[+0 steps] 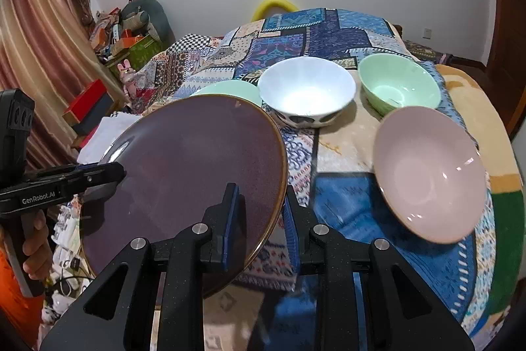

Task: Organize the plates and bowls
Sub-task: 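Lift the dark brown plate off the white plate with both tools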

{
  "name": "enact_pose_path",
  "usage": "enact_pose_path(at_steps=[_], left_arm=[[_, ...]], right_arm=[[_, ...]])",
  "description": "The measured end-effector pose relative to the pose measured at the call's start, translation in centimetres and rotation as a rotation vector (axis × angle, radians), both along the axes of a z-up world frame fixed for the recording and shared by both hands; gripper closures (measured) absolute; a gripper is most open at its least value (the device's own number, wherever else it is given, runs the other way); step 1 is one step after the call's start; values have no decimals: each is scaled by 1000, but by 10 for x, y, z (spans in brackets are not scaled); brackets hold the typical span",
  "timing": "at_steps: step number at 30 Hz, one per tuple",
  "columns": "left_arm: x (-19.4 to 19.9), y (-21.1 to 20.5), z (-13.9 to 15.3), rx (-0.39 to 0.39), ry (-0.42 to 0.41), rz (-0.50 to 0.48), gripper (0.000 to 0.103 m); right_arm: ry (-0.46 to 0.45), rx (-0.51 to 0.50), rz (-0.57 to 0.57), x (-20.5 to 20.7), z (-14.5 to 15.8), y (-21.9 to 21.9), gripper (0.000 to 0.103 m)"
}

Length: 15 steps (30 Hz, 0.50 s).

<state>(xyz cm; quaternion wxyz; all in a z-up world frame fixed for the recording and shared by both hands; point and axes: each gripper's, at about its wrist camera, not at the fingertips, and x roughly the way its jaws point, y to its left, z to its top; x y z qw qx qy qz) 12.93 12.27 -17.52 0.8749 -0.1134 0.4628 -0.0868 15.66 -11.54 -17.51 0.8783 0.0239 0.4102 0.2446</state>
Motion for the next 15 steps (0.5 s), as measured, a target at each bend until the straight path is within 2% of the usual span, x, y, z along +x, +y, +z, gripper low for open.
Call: enact_pose_path(at_steps=[8,15], left_arm=[[-16,-25,1,21,16,-4,75],[-22,-46,-9,32,51,-9,75]], right_arm=[[9,5,-1,-11,-7,-20,79],[38,7,-4,-16,-21,-41,79]])
